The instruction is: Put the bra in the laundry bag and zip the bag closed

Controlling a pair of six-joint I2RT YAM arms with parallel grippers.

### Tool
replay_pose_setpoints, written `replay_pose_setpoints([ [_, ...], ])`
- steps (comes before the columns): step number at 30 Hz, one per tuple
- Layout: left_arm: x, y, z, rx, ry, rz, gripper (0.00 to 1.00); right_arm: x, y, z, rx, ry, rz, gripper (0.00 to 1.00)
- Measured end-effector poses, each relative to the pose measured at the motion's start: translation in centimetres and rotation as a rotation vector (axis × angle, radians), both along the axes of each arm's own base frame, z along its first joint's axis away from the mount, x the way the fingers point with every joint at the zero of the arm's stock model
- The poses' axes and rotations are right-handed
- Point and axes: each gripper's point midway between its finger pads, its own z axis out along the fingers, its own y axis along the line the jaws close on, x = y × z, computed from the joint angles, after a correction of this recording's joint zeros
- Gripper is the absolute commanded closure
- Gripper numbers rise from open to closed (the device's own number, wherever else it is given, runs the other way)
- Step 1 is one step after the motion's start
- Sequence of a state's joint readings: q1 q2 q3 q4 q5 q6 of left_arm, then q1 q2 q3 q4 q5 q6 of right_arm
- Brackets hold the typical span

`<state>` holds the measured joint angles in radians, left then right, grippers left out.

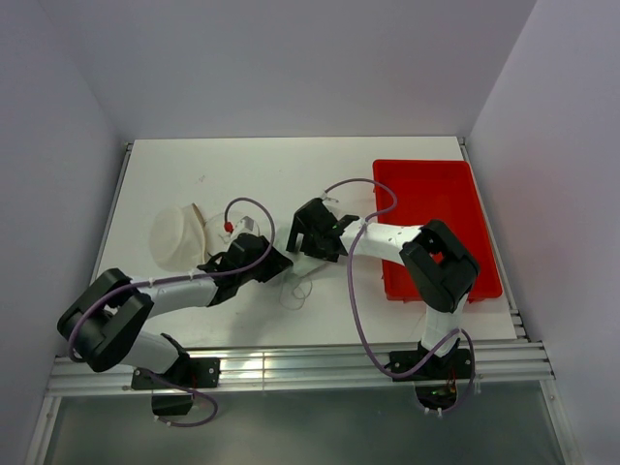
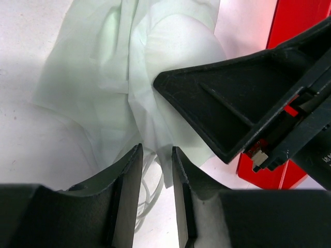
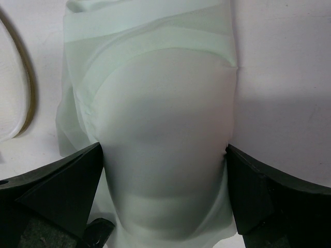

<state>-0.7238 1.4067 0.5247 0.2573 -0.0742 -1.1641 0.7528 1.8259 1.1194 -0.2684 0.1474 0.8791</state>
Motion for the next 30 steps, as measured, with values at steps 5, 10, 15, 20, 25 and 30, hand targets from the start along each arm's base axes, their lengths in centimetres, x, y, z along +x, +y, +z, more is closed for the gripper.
replay_pose_setpoints([
  [5,0.2,-0.2,-0.5,-0.003,0.007,0.005,0.79,0.0,0.0,0.0,0.001,0.001,-0.002,0.00],
  [10,0.3,-0.1,-0.6,-0.001,0.007,0.011,1.00,0.0,0.0,0.0,0.001,0.001,-0.002,0.00],
  [15,0.6,0.4,-0.5,0.018,-0.006,0.038,1.00,0.0,-0.1,0.0,0.001,0.001,-0.003,0.00],
  [20,0.7,2.1,-0.1,0.014,-0.026,0.080,1.00,0.2,-0.6,0.2,0.049,0.000,-0.006,0.00],
  [25,1.1,4.5,-1.0,0.027,-0.016,0.140,1.00,0.3,-1.5,0.4,0.092,0.009,0.002,0.00],
  [30,1.5,5.6,-1.4,0.032,-0.011,0.166,1.00,-0.1,-1.7,1.1,0.157,0.018,0.047,0.00],
])
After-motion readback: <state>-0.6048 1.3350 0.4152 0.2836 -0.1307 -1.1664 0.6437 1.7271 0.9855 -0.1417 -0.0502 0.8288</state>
